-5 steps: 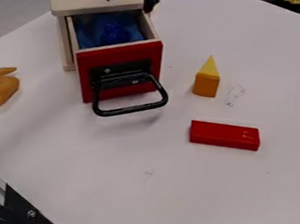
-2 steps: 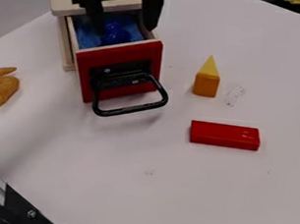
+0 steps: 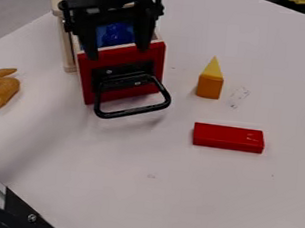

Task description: Close the drawer

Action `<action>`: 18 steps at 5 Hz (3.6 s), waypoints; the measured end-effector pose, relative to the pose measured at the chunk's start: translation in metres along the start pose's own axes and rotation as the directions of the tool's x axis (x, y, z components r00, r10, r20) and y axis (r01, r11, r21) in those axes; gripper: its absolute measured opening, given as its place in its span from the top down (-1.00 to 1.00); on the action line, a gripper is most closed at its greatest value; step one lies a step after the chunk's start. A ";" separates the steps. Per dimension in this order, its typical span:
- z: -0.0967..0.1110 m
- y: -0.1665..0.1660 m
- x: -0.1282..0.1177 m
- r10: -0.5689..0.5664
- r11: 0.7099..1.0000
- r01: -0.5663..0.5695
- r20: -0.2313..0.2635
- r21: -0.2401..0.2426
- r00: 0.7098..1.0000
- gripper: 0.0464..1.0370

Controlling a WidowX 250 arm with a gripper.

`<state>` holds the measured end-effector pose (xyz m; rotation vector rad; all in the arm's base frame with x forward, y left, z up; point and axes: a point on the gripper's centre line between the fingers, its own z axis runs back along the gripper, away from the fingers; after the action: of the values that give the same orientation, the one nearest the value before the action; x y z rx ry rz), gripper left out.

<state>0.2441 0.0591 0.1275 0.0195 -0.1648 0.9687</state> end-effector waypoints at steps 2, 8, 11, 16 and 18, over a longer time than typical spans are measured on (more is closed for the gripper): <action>-0.036 0.005 0.000 -0.055 0.996 0.057 -0.026 0.067 0.998 -0.91; -0.063 -0.013 0.035 -0.014 0.993 0.014 -0.005 0.121 1.000 -0.91; -0.059 -0.010 0.081 0.062 0.992 -0.065 0.032 0.112 0.998 -0.91; -0.063 -0.010 0.109 0.060 0.993 -0.066 0.062 0.100 0.996 -0.91; -0.062 -0.011 0.108 0.044 0.995 -0.050 0.070 0.087 0.997 -0.91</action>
<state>0.3211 0.1470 0.0831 0.1310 -0.1858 1.0229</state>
